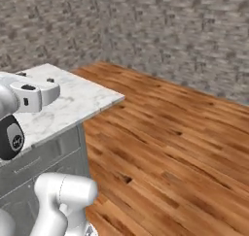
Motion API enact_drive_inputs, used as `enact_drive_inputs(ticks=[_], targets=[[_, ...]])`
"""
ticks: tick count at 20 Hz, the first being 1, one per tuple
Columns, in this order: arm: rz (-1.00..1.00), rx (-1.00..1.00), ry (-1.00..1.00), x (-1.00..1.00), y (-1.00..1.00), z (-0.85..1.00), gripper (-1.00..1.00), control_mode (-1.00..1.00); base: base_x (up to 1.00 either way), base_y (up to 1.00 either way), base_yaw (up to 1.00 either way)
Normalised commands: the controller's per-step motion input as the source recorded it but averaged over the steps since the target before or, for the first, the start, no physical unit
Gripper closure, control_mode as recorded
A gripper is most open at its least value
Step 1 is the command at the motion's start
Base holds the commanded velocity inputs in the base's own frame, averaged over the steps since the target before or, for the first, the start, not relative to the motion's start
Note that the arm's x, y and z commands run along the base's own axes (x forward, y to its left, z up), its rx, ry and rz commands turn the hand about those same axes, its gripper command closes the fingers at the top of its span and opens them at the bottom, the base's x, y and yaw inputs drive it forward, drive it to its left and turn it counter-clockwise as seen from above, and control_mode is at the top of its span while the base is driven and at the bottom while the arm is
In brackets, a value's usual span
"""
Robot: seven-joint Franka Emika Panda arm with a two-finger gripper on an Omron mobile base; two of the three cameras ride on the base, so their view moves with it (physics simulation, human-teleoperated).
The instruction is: Clear the mugs and bowl far away from the sink.
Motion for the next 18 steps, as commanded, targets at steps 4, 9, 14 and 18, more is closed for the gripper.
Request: enact_drive_inputs(ticks=[4, 9, 14, 18], targets=[[0.0, 0.0, 0.0, 0.0, 0.0, 0.0, -1.0, 1.0, 0.0, 0.0, -1.0], [0.0, 0.0, 0.0, 0.0, 0.0, 0.0, -1.0, 1.0, 0.0, 0.0, -1.0], [0.0, 0.0, 0.0, 0.0, 0.0, 0.0, -1.0, 1.0, 0.0, 0.0, -1.0], [0.0, 0.0, 0.0, 0.0, 0.0, 0.0, -1.0, 1.0, 0.0, 0.0, -1.0]])
